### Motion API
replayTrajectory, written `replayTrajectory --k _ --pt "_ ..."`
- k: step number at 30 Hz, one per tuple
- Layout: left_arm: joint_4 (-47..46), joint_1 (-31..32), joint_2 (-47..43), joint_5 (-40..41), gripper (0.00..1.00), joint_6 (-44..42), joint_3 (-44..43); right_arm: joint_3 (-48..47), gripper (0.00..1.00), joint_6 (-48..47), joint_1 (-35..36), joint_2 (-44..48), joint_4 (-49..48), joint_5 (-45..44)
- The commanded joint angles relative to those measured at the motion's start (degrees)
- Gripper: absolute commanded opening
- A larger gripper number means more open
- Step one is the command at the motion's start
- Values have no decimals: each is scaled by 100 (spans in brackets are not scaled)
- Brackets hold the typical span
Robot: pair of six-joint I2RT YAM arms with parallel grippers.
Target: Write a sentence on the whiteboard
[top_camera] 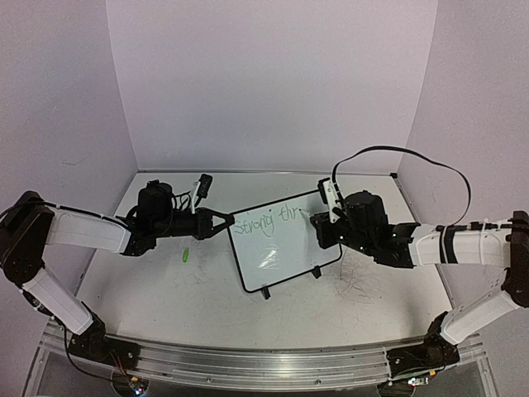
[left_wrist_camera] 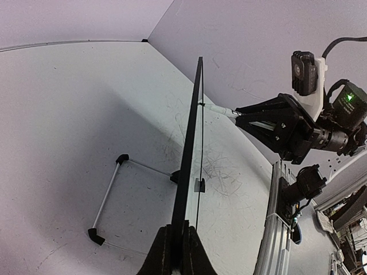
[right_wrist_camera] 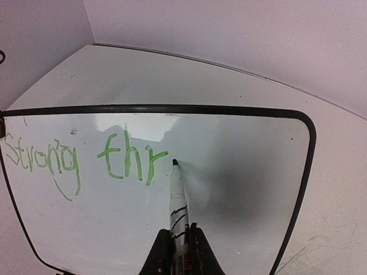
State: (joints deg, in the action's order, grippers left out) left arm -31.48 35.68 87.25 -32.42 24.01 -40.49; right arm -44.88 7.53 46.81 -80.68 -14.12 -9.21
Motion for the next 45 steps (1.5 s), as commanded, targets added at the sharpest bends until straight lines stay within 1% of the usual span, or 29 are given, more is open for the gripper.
replayTrajectory --k 1,10,24,34,45 --pt "669 27 326 369 0 -361 -20 -58 0 38 -1 5 22 104" --pt "669 27 279 390 0 -354 4 17 0 89 -1 23 131 258" --pt "669 27 287 381 0 -353 15 189 0 170 -2 95 270 195" --pt "669 27 266 380 0 -337 25 205 0 207 1 152 274 -175" --pt "669 27 231 380 0 -336 32 107 0 267 4 33 -177 -481"
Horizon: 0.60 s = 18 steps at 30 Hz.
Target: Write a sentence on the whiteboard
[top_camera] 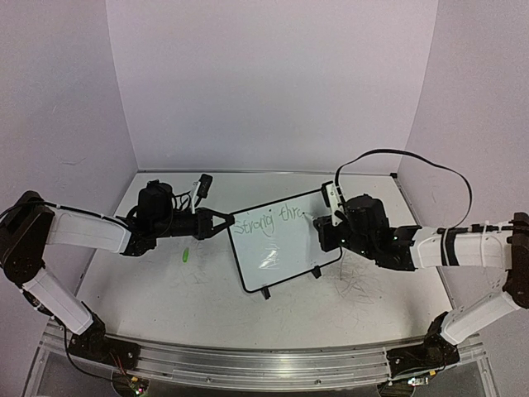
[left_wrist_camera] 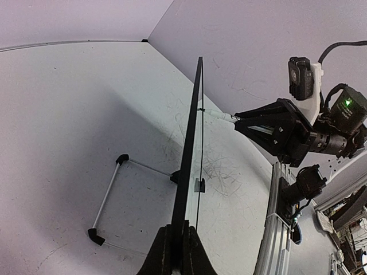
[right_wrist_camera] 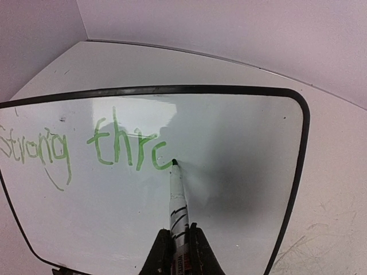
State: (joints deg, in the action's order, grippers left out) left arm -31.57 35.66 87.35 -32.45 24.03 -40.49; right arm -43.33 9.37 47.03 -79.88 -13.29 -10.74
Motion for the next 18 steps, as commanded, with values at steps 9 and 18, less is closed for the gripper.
replayTrajectory --k 9,18 --pt "681 29 221 371 0 -329 27 -162 0 13 -24 -191 -378 -184" --pt "679 29 268 361 0 -343 -12 -191 0 -17 -23 -268 -402 -13"
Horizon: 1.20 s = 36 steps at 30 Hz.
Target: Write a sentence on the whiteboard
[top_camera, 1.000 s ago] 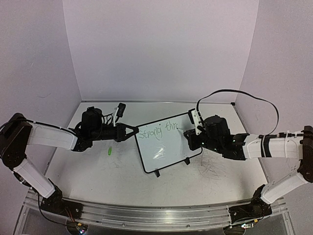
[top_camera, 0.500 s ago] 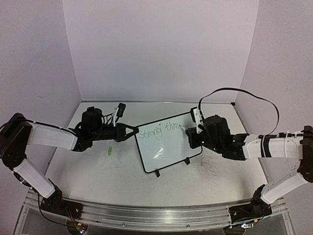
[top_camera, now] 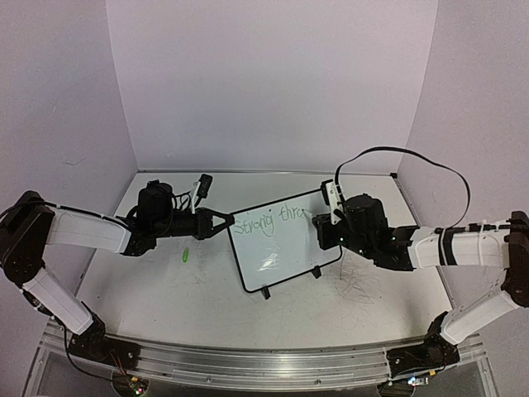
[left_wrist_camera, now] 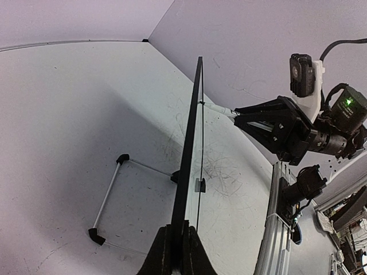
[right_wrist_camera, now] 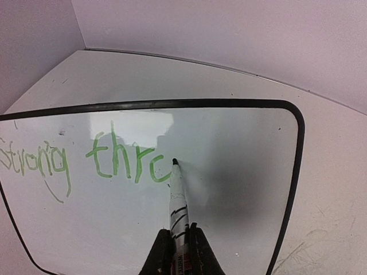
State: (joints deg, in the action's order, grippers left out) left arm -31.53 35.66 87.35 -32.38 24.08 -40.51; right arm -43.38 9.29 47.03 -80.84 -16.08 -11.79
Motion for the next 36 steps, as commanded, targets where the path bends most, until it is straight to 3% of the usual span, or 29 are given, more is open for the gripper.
replayTrajectory --k 1,23,36 --pt "676 29 269 359 0 -351 -9 -183 0 -5 -23 -182 -115 121" --pt "678 29 276 385 0 -357 -3 -250 0 -19 -19 -240 2 222" --pt "685 29 201 436 0 -351 69 73 0 -80 -216 547 41 340"
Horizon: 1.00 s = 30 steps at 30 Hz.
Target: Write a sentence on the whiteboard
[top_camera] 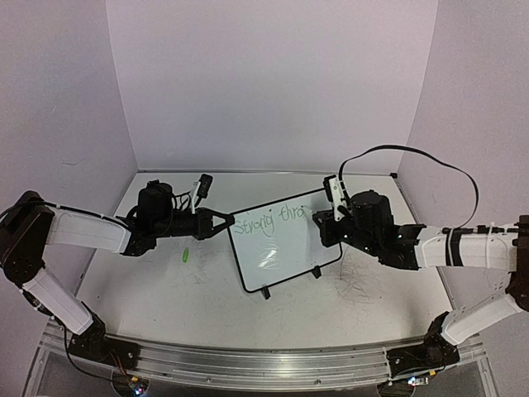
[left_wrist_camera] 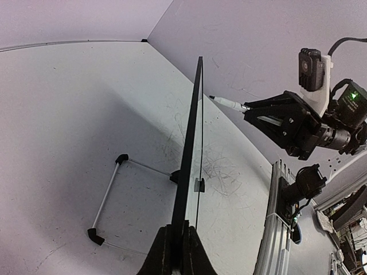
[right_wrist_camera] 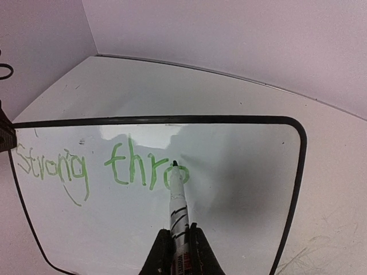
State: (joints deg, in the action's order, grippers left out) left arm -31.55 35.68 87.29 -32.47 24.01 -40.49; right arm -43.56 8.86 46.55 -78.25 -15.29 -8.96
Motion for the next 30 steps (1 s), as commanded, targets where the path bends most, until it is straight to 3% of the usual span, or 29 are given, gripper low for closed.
replayTrajectory --k 1,13,30 --pt "689 27 204 444 0 -344 67 106 0 -31 -229 263 -36 93" --pt "685 27 238 406 0 -335 32 -32 0 -189 -262 -12 -150 325" --pt "685 27 245 393 0 -344 27 -147 0 -95 -261 -250 -135 14"
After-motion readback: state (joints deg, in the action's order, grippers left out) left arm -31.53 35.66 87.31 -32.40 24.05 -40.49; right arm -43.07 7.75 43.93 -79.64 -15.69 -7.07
